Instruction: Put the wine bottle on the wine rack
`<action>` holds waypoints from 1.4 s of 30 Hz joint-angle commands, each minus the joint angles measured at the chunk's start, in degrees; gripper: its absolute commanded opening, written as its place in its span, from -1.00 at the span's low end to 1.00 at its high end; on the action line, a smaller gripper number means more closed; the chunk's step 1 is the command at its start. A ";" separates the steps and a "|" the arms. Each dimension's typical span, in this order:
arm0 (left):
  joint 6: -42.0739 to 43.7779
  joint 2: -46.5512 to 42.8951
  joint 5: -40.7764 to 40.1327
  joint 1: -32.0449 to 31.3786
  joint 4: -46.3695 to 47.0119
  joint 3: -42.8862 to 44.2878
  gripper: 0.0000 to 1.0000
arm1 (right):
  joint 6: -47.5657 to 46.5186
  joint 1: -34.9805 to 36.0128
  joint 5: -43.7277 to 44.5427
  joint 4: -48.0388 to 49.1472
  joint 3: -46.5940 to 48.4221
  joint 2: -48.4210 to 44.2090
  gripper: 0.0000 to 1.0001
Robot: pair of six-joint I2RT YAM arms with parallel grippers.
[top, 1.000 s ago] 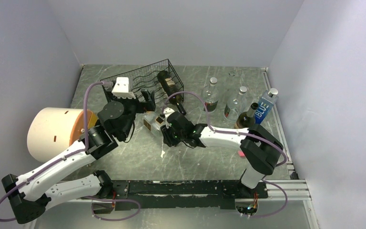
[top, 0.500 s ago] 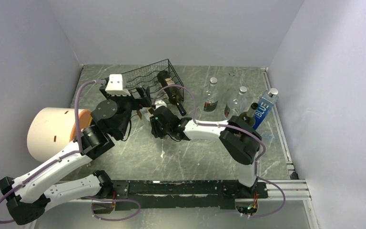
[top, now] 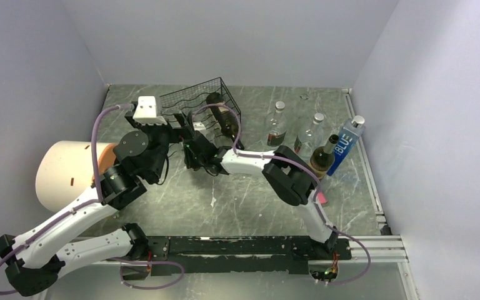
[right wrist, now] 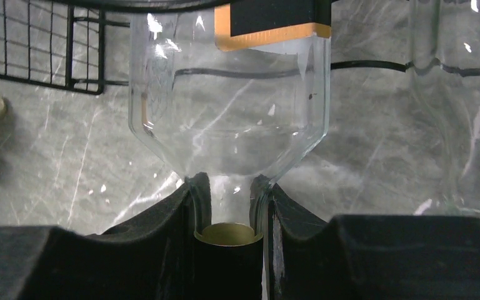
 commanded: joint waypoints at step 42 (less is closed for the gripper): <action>4.39 -5.13 0.26 0.45 -10.85 8.89 0.99 | -1.47 -0.24 1.81 -3.03 3.73 -10.13 0.79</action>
